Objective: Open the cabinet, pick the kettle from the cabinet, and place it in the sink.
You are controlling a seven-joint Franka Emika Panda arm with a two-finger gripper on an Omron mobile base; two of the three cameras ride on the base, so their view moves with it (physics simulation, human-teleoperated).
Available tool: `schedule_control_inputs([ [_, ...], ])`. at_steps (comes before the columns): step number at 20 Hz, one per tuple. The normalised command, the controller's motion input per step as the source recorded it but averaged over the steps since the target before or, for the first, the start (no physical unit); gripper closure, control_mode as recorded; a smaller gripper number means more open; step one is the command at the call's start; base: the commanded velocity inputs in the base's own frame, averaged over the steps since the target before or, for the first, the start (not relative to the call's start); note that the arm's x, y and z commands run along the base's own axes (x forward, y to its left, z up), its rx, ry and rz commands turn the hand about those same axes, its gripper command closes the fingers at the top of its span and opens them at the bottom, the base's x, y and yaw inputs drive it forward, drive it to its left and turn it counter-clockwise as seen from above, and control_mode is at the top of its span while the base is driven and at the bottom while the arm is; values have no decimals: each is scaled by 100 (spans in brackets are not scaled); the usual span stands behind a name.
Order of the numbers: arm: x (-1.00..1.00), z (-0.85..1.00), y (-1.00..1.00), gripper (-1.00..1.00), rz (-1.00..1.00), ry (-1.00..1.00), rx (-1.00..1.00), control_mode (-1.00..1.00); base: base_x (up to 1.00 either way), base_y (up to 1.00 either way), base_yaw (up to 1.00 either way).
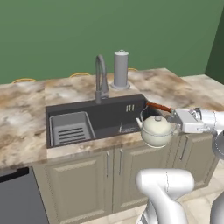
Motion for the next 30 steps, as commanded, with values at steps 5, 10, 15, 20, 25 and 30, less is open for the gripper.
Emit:
schedule_control_inputs([
  [5,0,0,0,100,0,0,0,100,21,-43,16],
  [10,0,0,0,100,0,0,0,100,21,-43,17],
  [15,0,0,0,100,0,0,0,100,20,-42,19],
  [20,0,0,0,100,0,0,0,100,19,-38,26],
  [25,0,0,0,100,0,0,0,100,17,-29,40],
  [30,0,0,0,100,0,0,0,100,18,-33,33],
])
